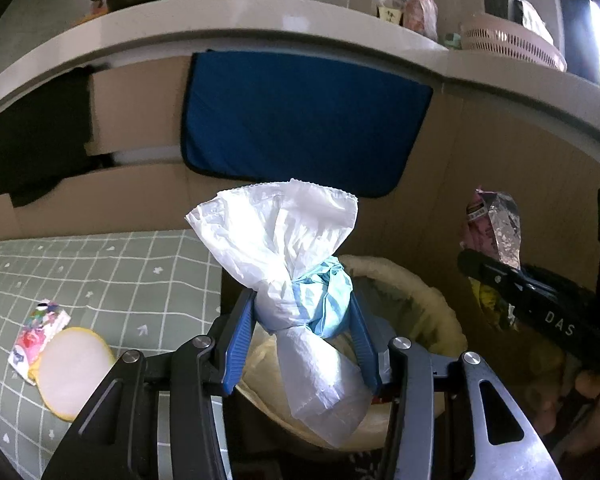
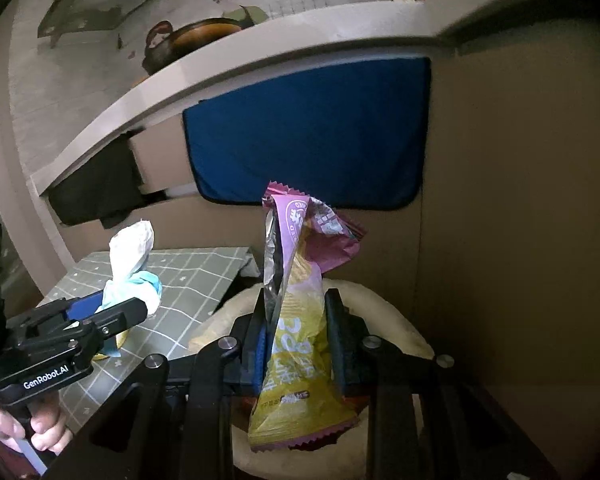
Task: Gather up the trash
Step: 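Lift the tissue bundle and foil wrapper and carry both tools over the trash bin, then open both grippers to drop the tissue bundle and foil wrapper into the bin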
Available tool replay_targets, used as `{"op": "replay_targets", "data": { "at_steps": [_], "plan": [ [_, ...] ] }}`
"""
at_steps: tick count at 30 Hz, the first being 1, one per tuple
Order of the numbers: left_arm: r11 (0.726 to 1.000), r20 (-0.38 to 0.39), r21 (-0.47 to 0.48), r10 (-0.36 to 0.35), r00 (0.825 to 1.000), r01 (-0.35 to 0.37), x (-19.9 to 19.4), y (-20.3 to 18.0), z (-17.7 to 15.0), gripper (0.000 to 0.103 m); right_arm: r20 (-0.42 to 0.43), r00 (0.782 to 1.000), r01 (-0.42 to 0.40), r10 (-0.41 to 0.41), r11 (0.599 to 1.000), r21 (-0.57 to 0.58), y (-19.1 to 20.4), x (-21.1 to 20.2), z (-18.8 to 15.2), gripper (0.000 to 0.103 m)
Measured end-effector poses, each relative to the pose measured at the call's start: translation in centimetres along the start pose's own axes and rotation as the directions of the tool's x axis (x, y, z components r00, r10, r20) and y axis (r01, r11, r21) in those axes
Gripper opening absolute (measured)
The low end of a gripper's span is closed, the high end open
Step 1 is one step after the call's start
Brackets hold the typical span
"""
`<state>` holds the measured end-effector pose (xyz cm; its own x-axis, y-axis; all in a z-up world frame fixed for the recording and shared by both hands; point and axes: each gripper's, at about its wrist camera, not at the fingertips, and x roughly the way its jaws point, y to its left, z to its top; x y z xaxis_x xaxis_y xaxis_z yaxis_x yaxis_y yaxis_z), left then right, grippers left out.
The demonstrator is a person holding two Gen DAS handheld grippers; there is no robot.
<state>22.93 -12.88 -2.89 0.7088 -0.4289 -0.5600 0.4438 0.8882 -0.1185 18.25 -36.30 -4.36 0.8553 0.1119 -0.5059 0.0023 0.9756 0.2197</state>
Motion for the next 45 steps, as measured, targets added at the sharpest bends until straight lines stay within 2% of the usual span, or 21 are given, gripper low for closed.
{"op": "replay_targets", "data": {
  "at_steps": [10, 15, 19, 25, 28, 33, 36, 37, 39, 45],
  "plan": [
    [0.997, -0.085, -0.044, -0.069, 0.994, 0.065, 4.6, 0.2, -0.7, 0.047, -0.051, 0.999, 0.008, -0.007, 1.000, 0.015, -0.7, 2.1, -0.9, 0.024],
    [0.992, -0.151, -0.085, -0.110, 0.982, 0.098, 7.1, 0.4, -1.5, 0.047, -0.077, 0.997, 0.007, -0.005, 1.000, 0.024, -1.1, 2.9, -1.4, 0.025],
    [0.982, -0.167, -0.123, -0.164, 0.972, 0.144, 8.1, 0.7, -1.9, 0.047, -0.097, 0.995, 0.011, -0.008, 0.999, 0.033, -1.5, 3.6, -1.9, 0.025],
    [0.964, -0.156, -0.154, -0.242, 0.958, 0.218, 8.3, 1.0, -2.1, 0.062, -0.112, 0.994, 0.018, -0.013, 0.999, 0.044, -2.0, 4.3, -2.0, 0.025],
    [0.957, -0.144, -0.155, -0.266, 0.953, 0.244, 7.8, 1.0, -1.9, 0.065, -0.117, 0.993, 0.022, -0.016, 0.999, 0.046, -2.0, 4.8, -1.9, 0.025],
    [0.961, -0.106, -0.179, -0.232, 0.967, 0.211, 5.9, 2.2, -1.3, 0.065, -0.126, 0.992, 0.017, -0.011, 0.999, 0.047, -2.0, 5.0, -2.0, 0.026],
    [0.973, -0.054, -0.169, -0.169, 0.984, 0.158, 3.6, 3.1, -1.3, 0.065, -0.127, 0.992, -0.005, 0.012, 0.998, 0.058, -2.0, 5.3, -2.2, 0.029],
    [0.976, -0.040, -0.165, -0.148, 0.988, 0.139, 3.0, 3.5, -1.3, 0.065, -0.124, 0.992, -0.015, 0.023, 0.998, 0.064, -2.0, 5.4, -2.2, 0.031],
    [0.979, -0.016, -0.168, -0.123, 0.992, 0.119, 1.7, 4.1, -1.5, 0.065, -0.127, 0.991, -0.021, 0.030, 0.997, 0.070, -1.9, 5.6, -2.3, 0.045],
    [0.977, 0.009, -0.204, -0.059, 0.998, 0.060, -2.1, 6.8, -2.7, 0.065, -0.138, 0.990, -0.032, 0.040, 0.998, 0.059, -1.1, 5.9, -2.4, 0.056]
  ]
}}
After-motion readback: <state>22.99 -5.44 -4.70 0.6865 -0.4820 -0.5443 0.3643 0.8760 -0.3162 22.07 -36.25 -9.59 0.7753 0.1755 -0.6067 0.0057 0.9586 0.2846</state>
